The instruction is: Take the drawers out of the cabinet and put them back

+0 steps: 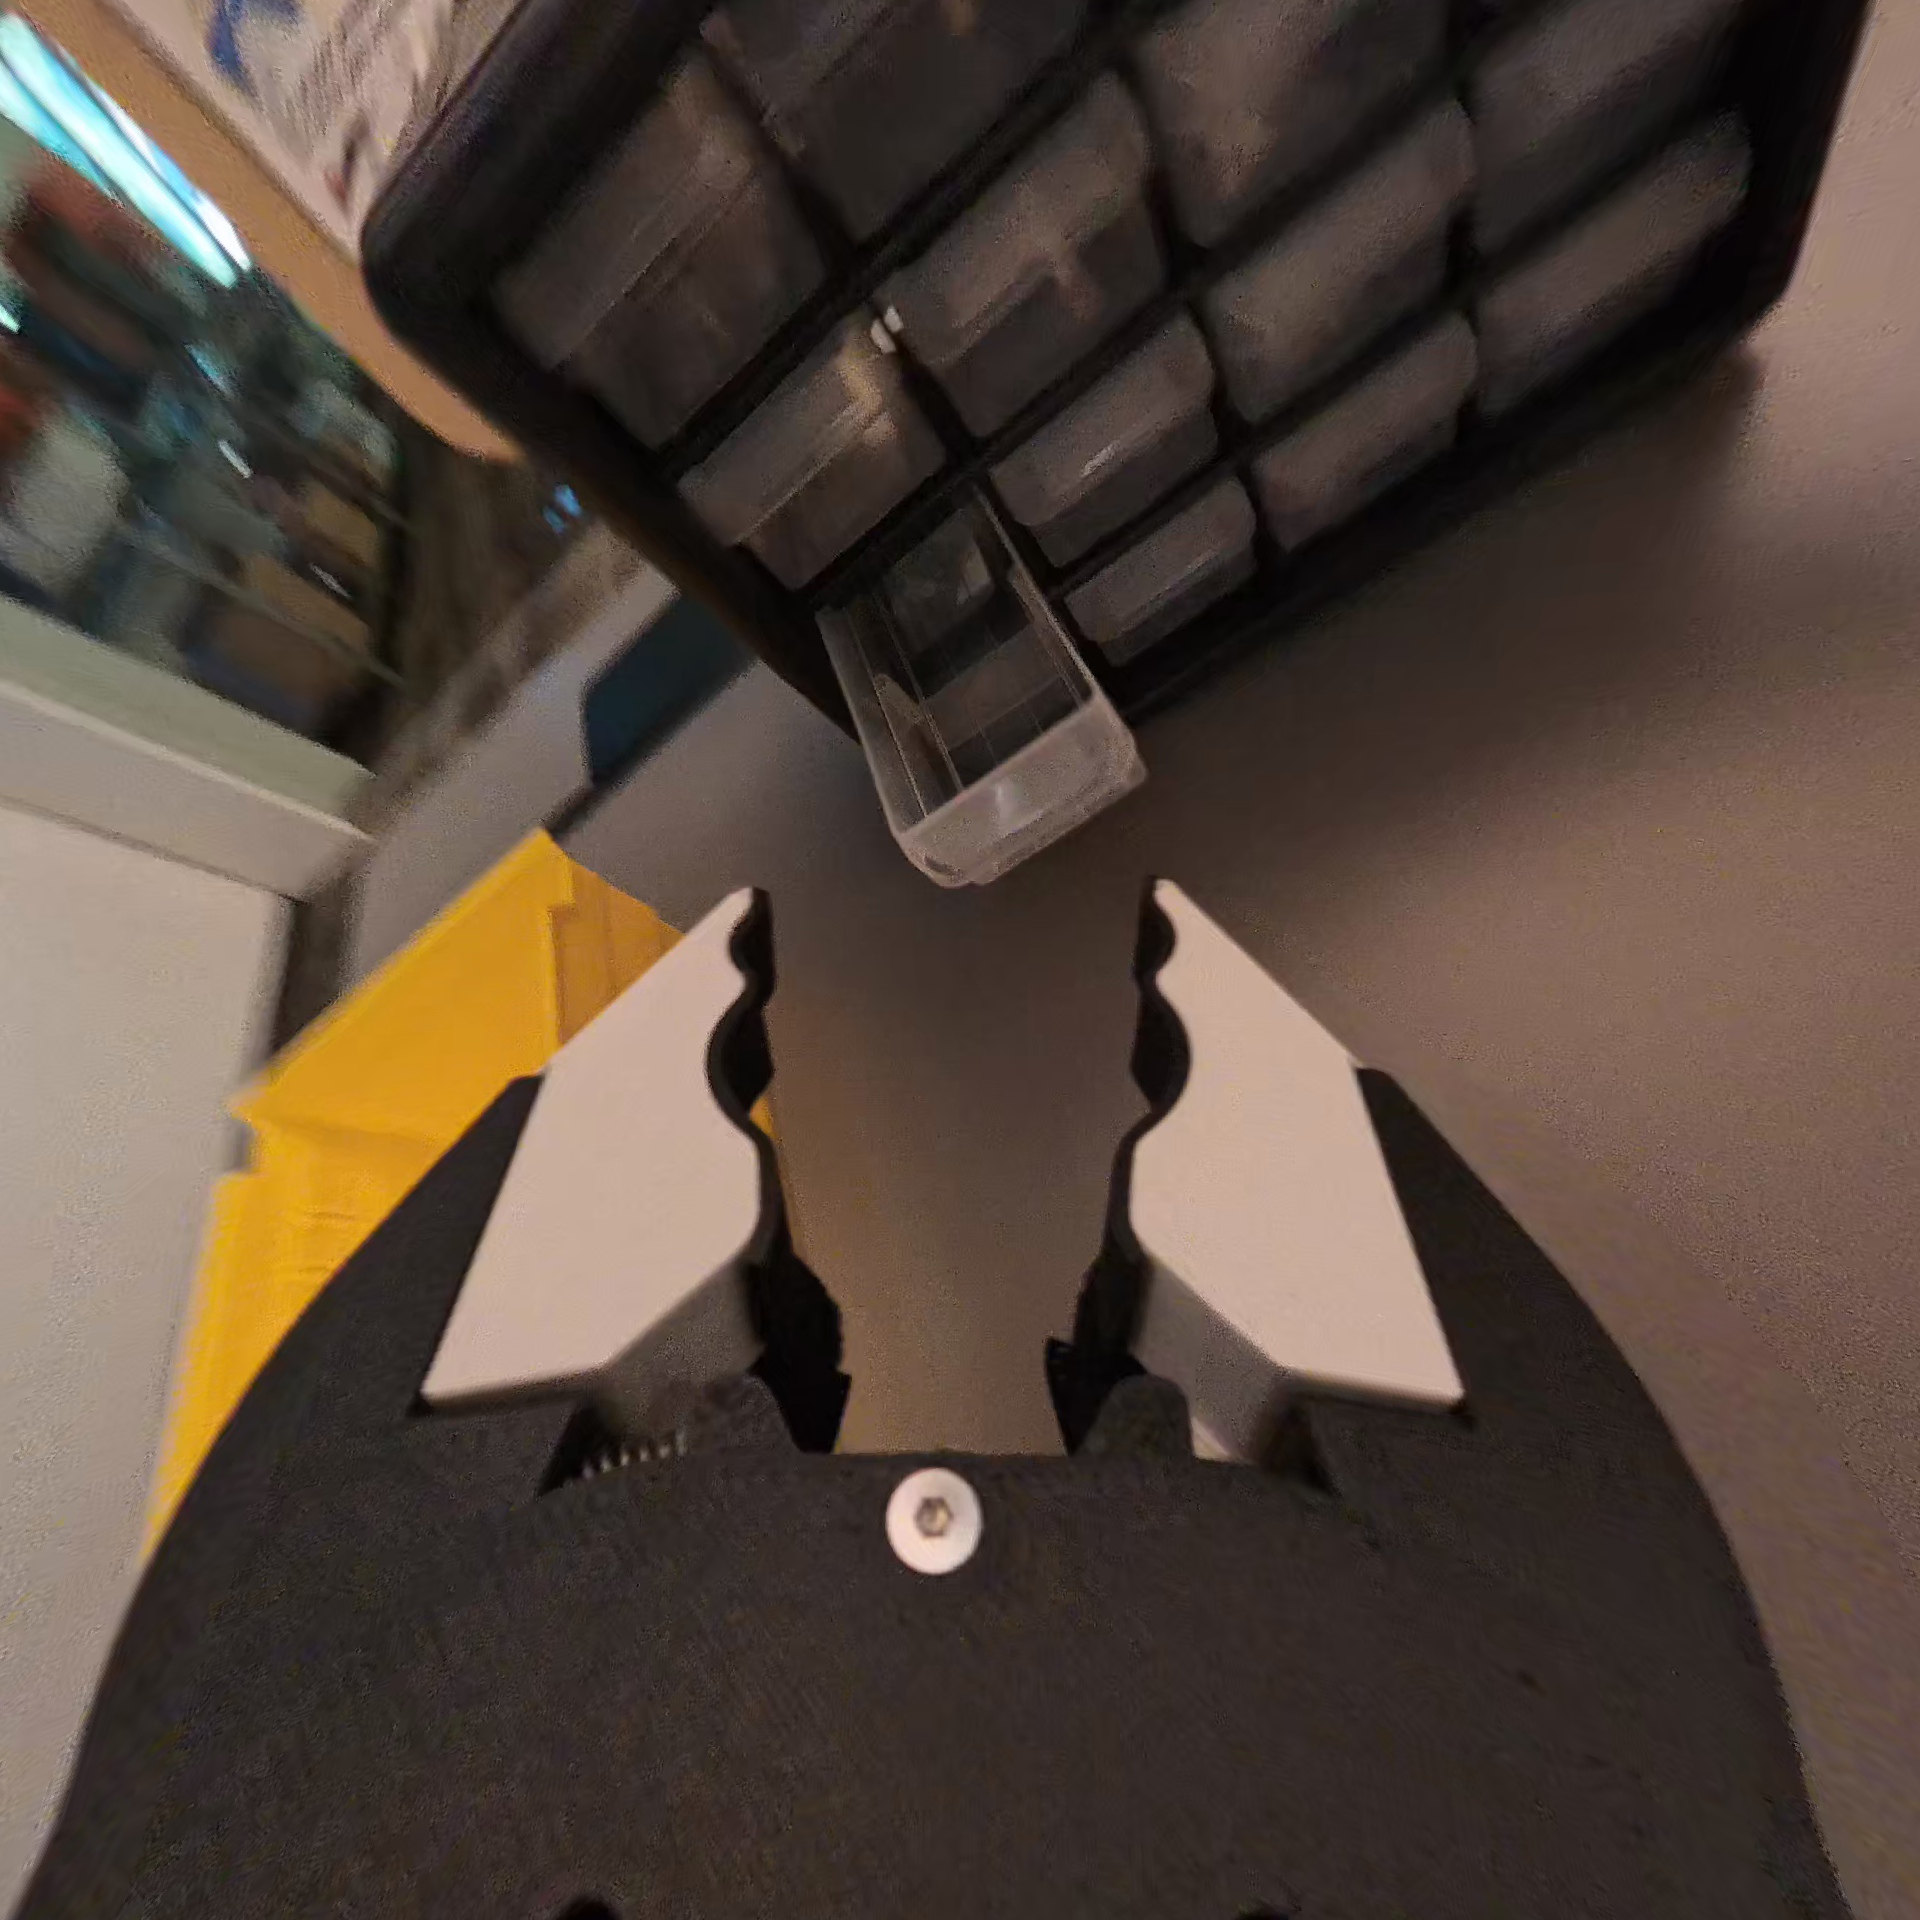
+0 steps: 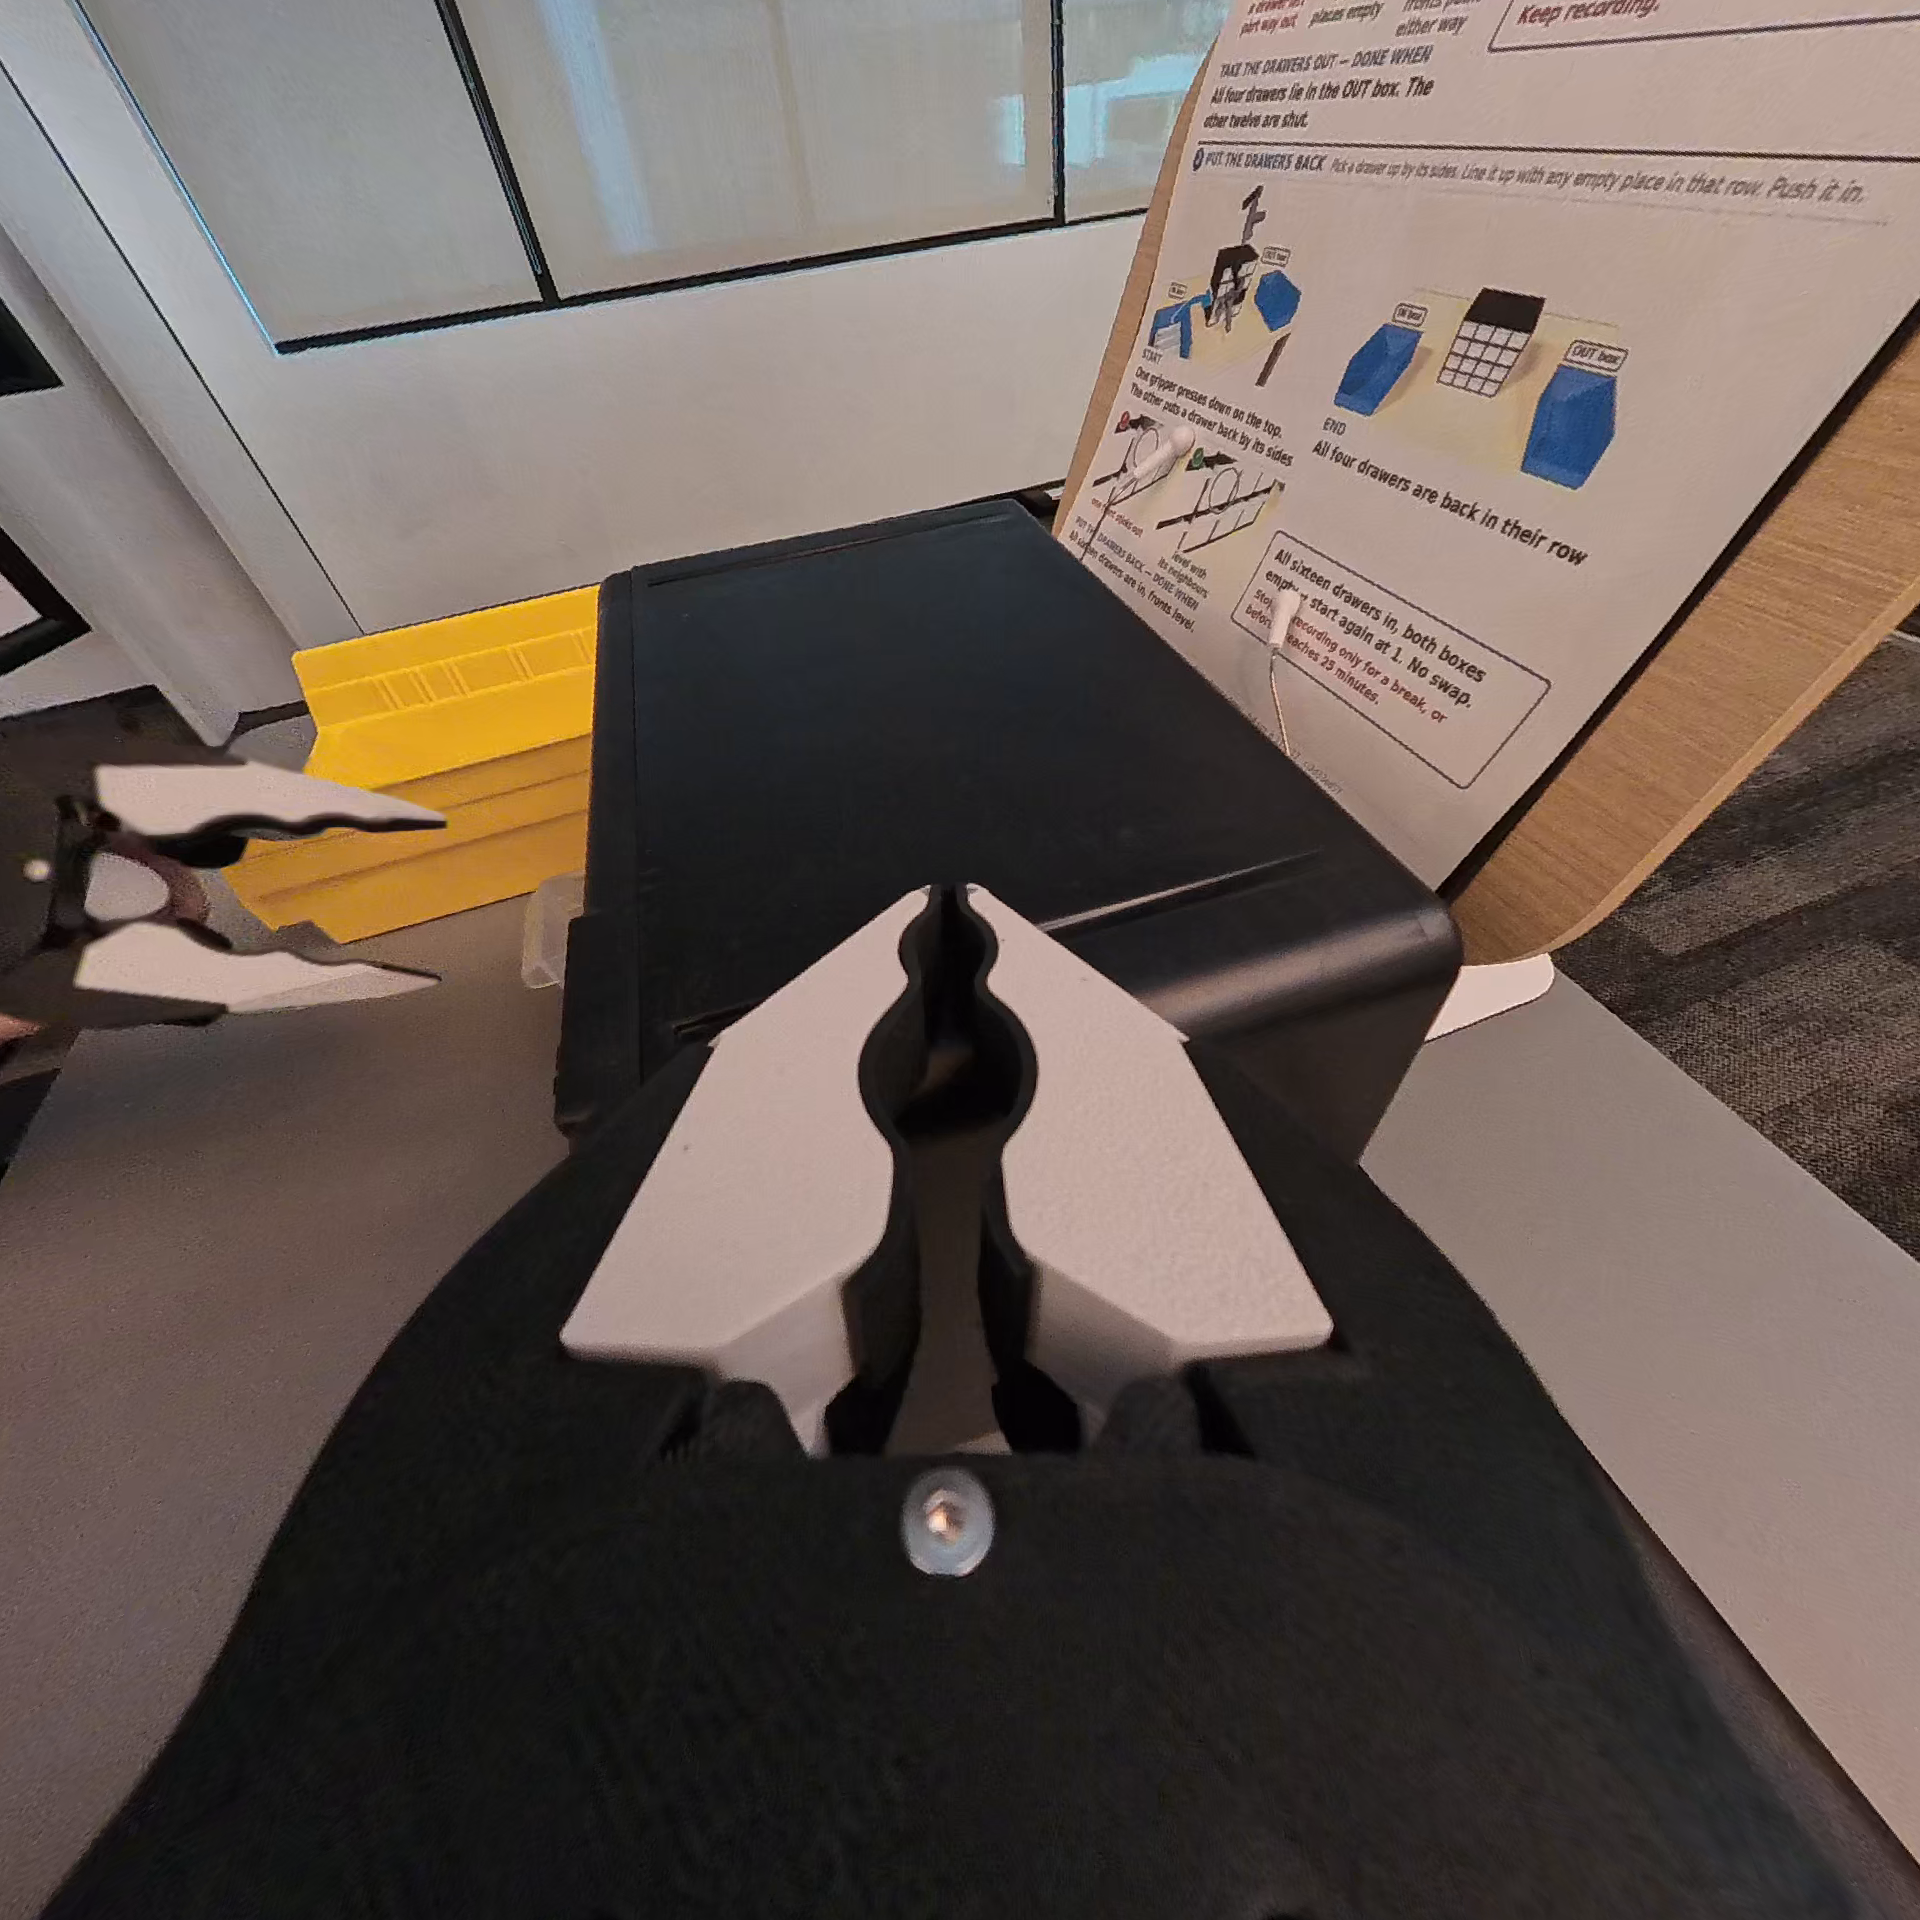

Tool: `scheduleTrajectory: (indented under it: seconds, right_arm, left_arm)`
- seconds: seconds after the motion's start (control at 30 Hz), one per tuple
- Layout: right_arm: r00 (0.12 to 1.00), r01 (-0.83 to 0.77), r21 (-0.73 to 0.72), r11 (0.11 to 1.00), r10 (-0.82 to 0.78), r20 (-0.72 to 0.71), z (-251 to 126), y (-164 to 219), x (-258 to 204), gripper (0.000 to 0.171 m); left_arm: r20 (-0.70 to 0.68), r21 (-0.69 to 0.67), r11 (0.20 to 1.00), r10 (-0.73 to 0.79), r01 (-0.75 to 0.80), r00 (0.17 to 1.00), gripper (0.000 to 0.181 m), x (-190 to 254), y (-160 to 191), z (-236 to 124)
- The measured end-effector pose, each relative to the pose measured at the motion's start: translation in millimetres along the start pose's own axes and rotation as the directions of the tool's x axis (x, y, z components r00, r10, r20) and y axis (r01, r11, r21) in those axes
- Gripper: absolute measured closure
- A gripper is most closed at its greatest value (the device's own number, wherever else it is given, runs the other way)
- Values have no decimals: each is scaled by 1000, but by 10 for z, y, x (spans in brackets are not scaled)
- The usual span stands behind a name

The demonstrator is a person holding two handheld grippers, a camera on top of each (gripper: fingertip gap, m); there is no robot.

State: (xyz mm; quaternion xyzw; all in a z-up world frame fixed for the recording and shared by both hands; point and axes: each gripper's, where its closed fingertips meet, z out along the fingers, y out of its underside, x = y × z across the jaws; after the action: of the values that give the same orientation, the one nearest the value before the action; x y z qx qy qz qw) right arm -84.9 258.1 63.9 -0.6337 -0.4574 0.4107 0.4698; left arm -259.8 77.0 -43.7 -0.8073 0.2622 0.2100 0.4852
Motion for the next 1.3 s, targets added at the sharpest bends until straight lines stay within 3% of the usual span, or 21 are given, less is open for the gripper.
scheduleTrajectory:
  seconds: [0.07, 0.2, 0.3, 0.37, 0.53, 0.83, 1.2, 1.3]
  right_arm:
    - [1000, -2, 1, 1000, 2, 0, 0, 1, -1, 171]
    - [1000, -4, 1, 1000, 4, -2, -1, 2, 0, 171]
    - [1000, -5, 2, 1000, 5, -1, -1, 1, 0, 171]
    - [1000, -5, 1, 1000, 5, 0, -1, 1, 0, 171]
    - [1000, -7, 2, 1000, 7, 4, 0, 1, 0, 171]
    - [1000, -4, -5, 1000, 4, -2, 2, 3, 0, 171]
    - [1000, -9, -8, 1000, 8, -5, 5, 2, 2, 171]
    - [1000, -8, -7, 1000, 8, -8, 5, 2, 3, 171]
  left_arm:
    - [106, 21, 987, 158, -161, 982, 122, 5, 25, -17]
    - [184, 72, 926, 354, -372, 917, 137, 125, -37, 44]
    - [229, 25, 872, 471, -488, 852, 155, 128, -14, 167]
    - [217, 2, 855, 506, -518, 835, 156, 154, 21, 269]
    - [250, 23, 849, 506, -528, 825, 169, 96, -65, 385]
    - [268, -26, 847, 518, -531, 812, 170, -50, -242, 823]
    - [213, 18, 919, 381, -393, 900, 167, -122, -336, 1045]
    - [138, 83, 944, 306, -318, 942, 155, -31, -332, 1015]
